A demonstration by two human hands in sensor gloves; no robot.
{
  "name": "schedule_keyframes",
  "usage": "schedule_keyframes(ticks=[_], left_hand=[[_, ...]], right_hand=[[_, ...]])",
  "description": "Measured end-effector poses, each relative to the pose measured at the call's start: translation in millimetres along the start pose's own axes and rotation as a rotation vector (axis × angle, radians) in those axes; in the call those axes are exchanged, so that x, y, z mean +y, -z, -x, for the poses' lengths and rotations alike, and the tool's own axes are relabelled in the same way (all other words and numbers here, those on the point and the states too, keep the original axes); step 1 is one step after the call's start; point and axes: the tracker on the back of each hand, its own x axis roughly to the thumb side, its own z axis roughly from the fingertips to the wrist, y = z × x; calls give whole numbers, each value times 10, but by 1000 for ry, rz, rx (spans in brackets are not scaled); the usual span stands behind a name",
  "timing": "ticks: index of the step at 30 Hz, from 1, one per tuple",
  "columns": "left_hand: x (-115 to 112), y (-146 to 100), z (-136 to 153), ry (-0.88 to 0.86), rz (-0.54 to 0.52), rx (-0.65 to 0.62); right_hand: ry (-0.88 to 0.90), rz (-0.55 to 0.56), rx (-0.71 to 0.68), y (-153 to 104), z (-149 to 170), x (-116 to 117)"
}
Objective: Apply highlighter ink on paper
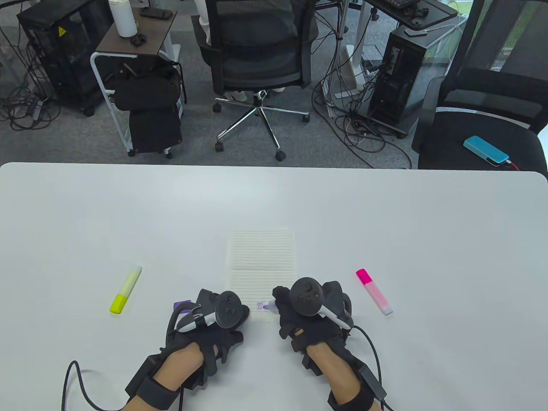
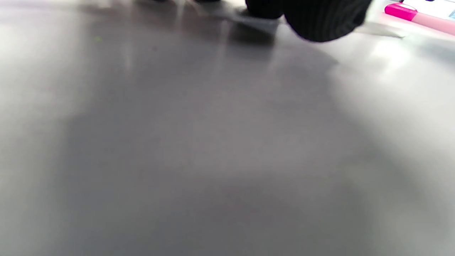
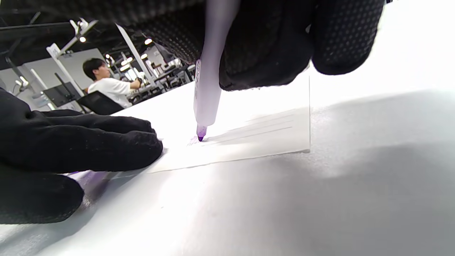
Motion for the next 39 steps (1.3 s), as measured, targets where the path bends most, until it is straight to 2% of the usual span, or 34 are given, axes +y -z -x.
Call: schedule_keyframes(ticks=[3,9,14,20,26,32,37,39], left_hand=[[-1,-1,-1,1,-1,1],[-1,-1,-1,-2,1,1],[0,0,-2,-1,2,2],[0,0,0,-6,3,1],[-1,1,-2,-2,3,2],[0,1,0,-4,6,2],[-2,2,-1,-2,5,3],[-2,2,1,-3,6,3]], right_hand=[[-17,56,1,19,15,42],[-4,-27,8,-13,-14,-7],[-34,56,5,4,-3,40],[-11,-24,17,-17,-14,-9],[-42,61,12,2,-1,34],[-18,-27,24,-30,-27,-27],[-24,44,13,-5,-14,29],[-26,26,18,-8,-21,22]])
